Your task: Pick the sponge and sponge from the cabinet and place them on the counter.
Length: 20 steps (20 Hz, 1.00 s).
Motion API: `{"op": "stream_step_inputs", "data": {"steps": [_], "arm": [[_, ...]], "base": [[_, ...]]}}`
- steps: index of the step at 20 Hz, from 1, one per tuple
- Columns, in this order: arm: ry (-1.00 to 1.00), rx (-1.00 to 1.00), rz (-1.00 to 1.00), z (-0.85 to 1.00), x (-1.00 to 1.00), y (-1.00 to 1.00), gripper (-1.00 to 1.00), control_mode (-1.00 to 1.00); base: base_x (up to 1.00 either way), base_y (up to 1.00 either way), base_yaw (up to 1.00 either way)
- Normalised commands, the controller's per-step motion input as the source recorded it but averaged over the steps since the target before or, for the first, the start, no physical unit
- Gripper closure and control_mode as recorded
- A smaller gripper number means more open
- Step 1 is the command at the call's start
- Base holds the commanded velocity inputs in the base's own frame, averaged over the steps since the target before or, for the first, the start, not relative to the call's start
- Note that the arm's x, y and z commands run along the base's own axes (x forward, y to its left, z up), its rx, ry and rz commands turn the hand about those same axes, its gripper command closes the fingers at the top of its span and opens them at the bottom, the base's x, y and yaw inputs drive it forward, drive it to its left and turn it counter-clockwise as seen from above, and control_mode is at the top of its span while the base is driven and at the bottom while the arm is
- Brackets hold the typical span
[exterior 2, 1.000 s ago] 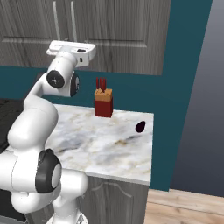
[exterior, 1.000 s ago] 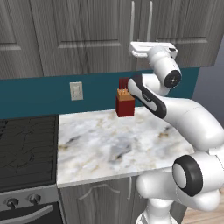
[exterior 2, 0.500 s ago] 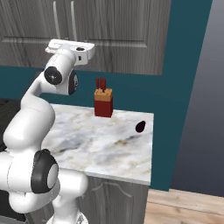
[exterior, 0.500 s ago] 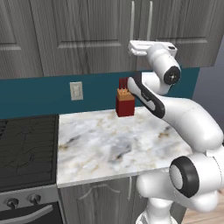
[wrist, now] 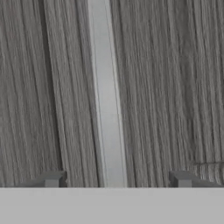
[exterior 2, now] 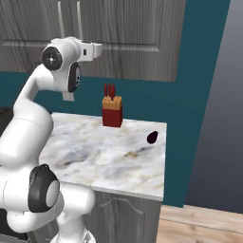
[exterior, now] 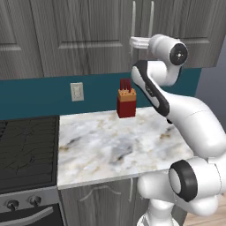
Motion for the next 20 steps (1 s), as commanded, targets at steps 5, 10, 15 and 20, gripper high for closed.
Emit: {"op": "stream_step_inputs", "data": {"steps": [5, 10, 15, 20], "arm": [[0.24, 0.02, 0.06, -0.10, 0.34, 0.00, 1.00, -1.00], [0.17, 0.00, 0.07, -0.21, 0.27, 0.00, 1.00, -1.00], [0.12, 0.00, 0.06, -0.21, 0.14, 0.00, 1.00, -1.00], [0.02, 0.00, 0.05, -0.14, 0.01, 0.00, 1.00, -1.00]], "base": [[0.00, 0.00, 0.00], [0.00, 0.00, 0.00], [0.00, 0.00, 0.00], [0.00, 0.00, 0.00]]}}
